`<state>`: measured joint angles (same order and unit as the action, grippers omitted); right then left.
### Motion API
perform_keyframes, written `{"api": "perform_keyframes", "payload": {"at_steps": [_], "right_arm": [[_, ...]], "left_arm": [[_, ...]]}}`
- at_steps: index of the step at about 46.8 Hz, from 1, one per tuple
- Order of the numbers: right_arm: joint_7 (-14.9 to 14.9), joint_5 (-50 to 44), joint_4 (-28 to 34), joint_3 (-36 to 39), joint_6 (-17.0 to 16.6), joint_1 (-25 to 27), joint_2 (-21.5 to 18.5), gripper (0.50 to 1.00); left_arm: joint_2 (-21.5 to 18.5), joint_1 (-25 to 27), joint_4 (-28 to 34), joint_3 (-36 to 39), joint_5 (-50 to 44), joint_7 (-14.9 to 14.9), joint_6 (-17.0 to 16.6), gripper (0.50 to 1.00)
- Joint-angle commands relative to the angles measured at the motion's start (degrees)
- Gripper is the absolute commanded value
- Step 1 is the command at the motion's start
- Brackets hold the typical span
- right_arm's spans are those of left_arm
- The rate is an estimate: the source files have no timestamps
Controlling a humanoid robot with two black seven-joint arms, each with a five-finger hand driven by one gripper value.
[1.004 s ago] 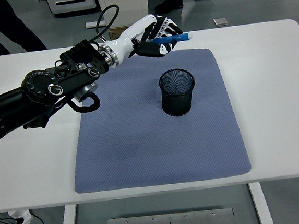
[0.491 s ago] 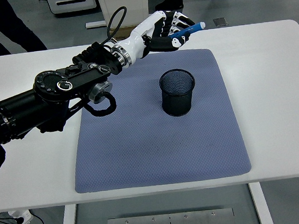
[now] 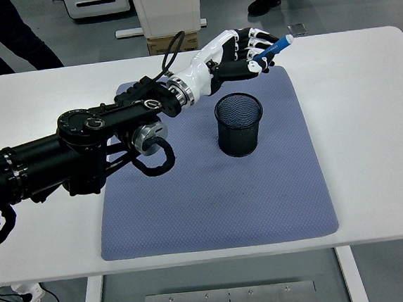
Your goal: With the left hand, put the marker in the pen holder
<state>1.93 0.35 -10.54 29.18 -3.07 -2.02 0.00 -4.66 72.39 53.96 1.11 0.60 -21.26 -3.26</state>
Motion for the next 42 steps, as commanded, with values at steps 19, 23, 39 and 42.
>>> {"api": "perform_keyframes", "payload": {"at_steps": [19, 23, 39, 42], "right_arm": [[0.0, 0.0, 0.0, 0.0, 0.0, 0.0, 0.0, 1.000], [0.0, 0.0, 0.0, 0.0, 0.0, 0.0, 0.0, 1.000], [0.0, 0.0, 0.0, 0.0, 0.0, 0.0, 0.0, 1.000], [0.0, 0.0, 0.0, 0.0, 0.0, 0.0, 0.0, 1.000]], "left_arm": [[-0.1, -3.1, 3.5, -0.1, -1.7, 0.1, 0.0, 0.500], [-0.1, -3.6, 3.5, -0.1, -1.7, 0.1, 0.1, 0.500], [-0.1, -4.7, 3.6, -0.1, -1.7, 0.0, 0.1, 0.500], [-0.1, -4.8, 3.6, -0.1, -1.7, 0.0, 0.2, 0.500]]}}
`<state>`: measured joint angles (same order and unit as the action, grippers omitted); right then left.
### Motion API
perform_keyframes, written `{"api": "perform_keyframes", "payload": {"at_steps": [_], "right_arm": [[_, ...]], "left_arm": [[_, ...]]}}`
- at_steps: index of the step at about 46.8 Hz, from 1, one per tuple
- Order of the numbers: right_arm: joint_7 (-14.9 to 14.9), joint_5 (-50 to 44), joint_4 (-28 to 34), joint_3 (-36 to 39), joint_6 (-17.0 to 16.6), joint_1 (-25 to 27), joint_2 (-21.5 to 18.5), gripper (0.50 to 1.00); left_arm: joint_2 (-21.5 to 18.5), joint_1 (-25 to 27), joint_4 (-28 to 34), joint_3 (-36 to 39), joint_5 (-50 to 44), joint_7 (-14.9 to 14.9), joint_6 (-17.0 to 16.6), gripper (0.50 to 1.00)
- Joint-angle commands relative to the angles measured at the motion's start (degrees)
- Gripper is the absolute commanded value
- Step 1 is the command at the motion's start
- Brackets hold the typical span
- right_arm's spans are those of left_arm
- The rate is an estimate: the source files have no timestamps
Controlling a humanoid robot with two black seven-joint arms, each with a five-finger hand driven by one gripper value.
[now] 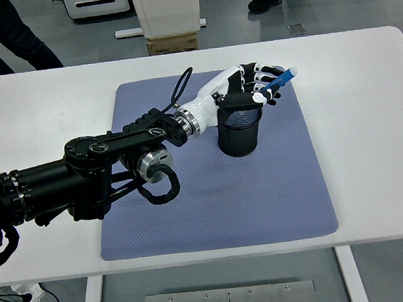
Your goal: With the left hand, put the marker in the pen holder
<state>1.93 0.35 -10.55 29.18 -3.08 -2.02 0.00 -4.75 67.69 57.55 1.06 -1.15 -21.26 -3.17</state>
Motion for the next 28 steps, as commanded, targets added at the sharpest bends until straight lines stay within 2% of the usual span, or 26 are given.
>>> {"api": "perform_keyframes", "payload": {"at_steps": [1, 12, 15, 16, 19, 21, 26, 28], "right_arm": [[0.0, 0.0, 0.0, 0.0, 0.0, 0.0, 0.0, 1.000], [0.0, 0.0, 0.0, 0.0, 0.0, 0.0, 0.0, 1.000], [0.0, 0.0, 0.0, 0.0, 0.0, 0.0, 0.0, 1.000], [0.0, 0.0, 0.0, 0.0, 0.0, 0.0, 0.0, 1.000], [0.0, 0.0, 0.0, 0.0, 0.0, 0.0, 0.0, 1.000], [0.0, 0.0, 0.0, 0.0, 0.0, 0.0, 0.0, 1.000], [0.0, 0.0, 0.0, 0.0, 0.0, 0.0, 0.0, 1.000], [0.0, 0.0, 0.0, 0.0, 0.0, 0.0, 0.0, 1.000]], "left_arm": [[0.0, -0.1, 0.0, 0.0, 0.0, 0.0, 0.2, 0.500], [-0.3, -0.1, -0.1, -0.1, 0.0, -0.1, 0.0, 0.502], [-0.3, -0.1, -0.1, -0.1, -0.1, -0.1, -0.2, 0.677], [-0.3, -0.1, -0.1, -0.1, -0.1, -0.1, -0.3, 0.710], [-0.4, -0.1, -0.1, -0.2, -0.1, -0.1, -0.1, 0.733], [-0.4, -0.1, -0.1, -0.3, -0.1, 0.0, 0.0, 0.768], [-0.4, -0.1, -0.1, -0.3, -0.1, 0.0, -0.1, 0.915], [-0.4, -0.1, -0.1, -0.3, -0.1, 0.0, 0.0, 0.941]]}}
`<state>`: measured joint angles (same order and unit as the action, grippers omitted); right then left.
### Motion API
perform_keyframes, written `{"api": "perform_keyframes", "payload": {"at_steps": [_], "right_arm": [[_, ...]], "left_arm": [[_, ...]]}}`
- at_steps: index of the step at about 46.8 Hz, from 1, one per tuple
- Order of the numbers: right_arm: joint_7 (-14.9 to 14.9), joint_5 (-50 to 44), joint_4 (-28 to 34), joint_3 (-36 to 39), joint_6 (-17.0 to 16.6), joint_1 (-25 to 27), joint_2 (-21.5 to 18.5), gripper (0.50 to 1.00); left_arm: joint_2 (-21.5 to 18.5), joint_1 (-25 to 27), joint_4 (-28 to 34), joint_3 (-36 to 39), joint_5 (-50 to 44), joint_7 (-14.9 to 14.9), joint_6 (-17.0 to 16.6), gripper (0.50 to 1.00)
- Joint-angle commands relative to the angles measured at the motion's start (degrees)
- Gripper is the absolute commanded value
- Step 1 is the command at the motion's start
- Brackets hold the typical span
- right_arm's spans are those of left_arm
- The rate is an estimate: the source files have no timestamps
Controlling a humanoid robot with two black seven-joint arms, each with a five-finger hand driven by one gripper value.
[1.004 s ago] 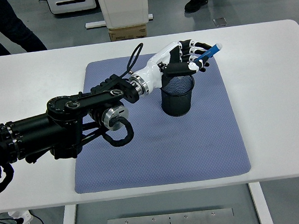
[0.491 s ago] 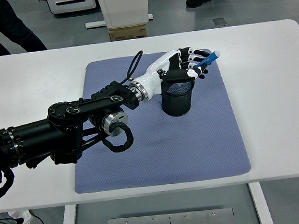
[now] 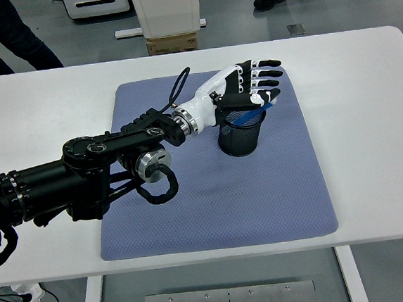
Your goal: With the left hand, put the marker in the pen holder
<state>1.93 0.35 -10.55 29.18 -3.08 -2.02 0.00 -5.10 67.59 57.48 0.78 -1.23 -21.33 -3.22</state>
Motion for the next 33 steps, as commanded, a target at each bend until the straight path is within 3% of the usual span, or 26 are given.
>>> {"api": "perform_keyframes", "payload": {"at_steps": [1, 22, 33], "right_arm": [[0.0, 0.0, 0.0, 0.0, 0.0, 0.0, 0.0, 1.000], [0.0, 0.0, 0.0, 0.0, 0.0, 0.0, 0.0, 1.000], [0.0, 0.0, 0.0, 0.0, 0.0, 0.0, 0.0, 1.000]], "left_arm": [[0.0, 0.0, 0.0, 0.0, 0.0, 0.1, 0.1, 0.944], [-0.6, 0.4, 0.0, -4.9, 0.1, 0.1, 0.1, 0.962], [-1.1, 0.2, -0.2, -5.0, 0.2, 0.1, 0.1, 1.000]]}}
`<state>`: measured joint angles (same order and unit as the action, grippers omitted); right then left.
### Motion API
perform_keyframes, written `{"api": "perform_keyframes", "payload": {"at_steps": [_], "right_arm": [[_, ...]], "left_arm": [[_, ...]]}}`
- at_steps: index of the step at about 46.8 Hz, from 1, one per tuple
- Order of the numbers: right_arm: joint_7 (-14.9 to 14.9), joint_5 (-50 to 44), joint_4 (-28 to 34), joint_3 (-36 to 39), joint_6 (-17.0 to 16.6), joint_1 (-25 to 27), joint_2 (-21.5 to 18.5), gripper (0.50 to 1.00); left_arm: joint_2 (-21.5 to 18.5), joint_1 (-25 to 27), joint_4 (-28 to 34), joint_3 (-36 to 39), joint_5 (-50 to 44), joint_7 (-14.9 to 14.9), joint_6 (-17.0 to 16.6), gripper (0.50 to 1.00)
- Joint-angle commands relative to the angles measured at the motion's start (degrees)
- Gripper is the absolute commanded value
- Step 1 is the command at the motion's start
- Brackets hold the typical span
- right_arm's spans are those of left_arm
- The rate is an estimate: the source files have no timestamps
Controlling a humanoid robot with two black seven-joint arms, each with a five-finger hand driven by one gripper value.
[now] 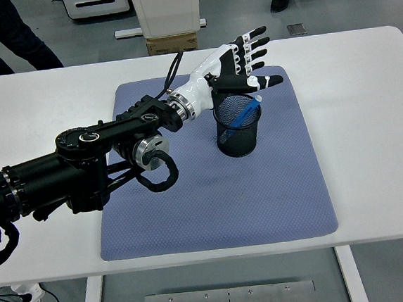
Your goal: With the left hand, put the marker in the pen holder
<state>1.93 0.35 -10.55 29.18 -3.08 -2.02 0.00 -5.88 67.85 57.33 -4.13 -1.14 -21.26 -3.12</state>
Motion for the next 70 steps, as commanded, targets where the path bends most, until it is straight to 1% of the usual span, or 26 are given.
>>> {"api": "perform_keyframes", "payload": {"at_steps": [1, 5, 12, 16, 23, 34, 46, 51, 55, 60, 70], "right_arm": [[0.0, 0.0, 0.0, 0.0, 0.0, 0.0, 0.0, 1.000], [0.0, 0.0, 0.0, 0.0, 0.0, 0.0, 0.0, 1.000], [0.0, 0.0, 0.0, 0.0, 0.0, 0.0, 0.0, 1.000], [0.0, 0.0, 0.0, 0.0, 0.0, 0.0, 0.0, 1.000], [0.0, 0.0, 0.0, 0.0, 0.0, 0.0, 0.0, 1.000], [0.0, 0.0, 0.0, 0.0, 0.0, 0.0, 0.0, 1.000], [0.0, 0.0, 0.0, 0.0, 0.0, 0.0, 0.0, 1.000], [0.0, 0.0, 0.0, 0.0, 0.0, 0.0, 0.0, 1.000], [0.0, 0.0, 0.0, 0.0, 0.0, 0.0, 0.0, 1.000], [0.0, 0.0, 0.0, 0.0, 0.0, 0.0, 0.0, 1.000], [0.0, 0.0, 0.0, 0.0, 0.0, 0.0, 0.0, 1.000]], "left_arm": [[-0.5, -0.1, 0.0, -0.1, 0.0, 0.0, 0.0, 1.000], [-2.4, -0.3, -0.1, -0.3, 0.1, -0.1, 0.1, 1.000], [-3.4, -0.4, -0.8, -1.8, 0.0, -0.2, 0.1, 1.000], [-4.5, -1.7, -1.3, -3.7, 0.0, -0.2, 0.1, 1.000], [-6.0, -5.2, -1.8, -7.7, 0.2, -0.2, -0.3, 1.000], [-8.5, -11.9, -3.5, -15.2, 0.4, -0.2, 0.4, 1.000], [-10.6, -19.3, -6.4, -26.0, 0.6, -0.2, 5.8, 1.000], [-11.2, -21.5, -7.1, -28.1, 0.6, -0.2, 8.0, 1.000], [-11.3, -22.8, -7.5, -28.6, 0.5, -0.2, 8.6, 1.000], [-12.8, -24.5, -7.8, -29.2, 0.1, -0.2, 8.8, 1.000], [-15.0, -27.9, -7.9, -31.6, -0.1, -0.2, 10.6, 1.000]]}}
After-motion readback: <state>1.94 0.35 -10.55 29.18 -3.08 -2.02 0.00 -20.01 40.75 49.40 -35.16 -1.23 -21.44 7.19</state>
